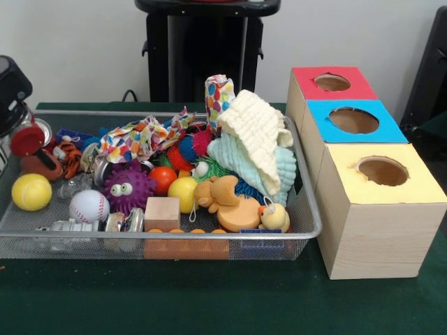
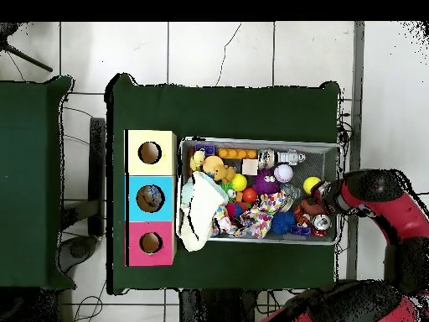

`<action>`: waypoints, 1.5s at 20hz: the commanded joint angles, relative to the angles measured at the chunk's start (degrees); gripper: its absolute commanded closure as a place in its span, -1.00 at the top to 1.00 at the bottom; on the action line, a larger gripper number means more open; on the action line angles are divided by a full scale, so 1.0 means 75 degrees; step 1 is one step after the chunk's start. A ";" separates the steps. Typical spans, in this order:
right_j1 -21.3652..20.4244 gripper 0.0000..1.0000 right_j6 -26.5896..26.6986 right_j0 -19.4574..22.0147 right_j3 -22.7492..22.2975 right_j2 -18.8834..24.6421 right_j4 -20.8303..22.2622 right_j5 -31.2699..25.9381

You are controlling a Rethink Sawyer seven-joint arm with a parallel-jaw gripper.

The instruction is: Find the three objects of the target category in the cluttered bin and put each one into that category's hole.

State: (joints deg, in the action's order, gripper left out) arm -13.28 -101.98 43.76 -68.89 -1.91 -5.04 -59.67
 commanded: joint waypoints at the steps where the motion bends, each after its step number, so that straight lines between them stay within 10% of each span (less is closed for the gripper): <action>1: 0.0756 -1.00 0.0180 0.0061 -0.0572 0.0948 -0.0058 -0.0615; 30: 0.1140 -1.00 0.1130 -0.0125 0.2627 0.0799 0.1345 -0.2695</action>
State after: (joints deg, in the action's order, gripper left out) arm -6.00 -101.98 43.40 -54.62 0.81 0.60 -75.25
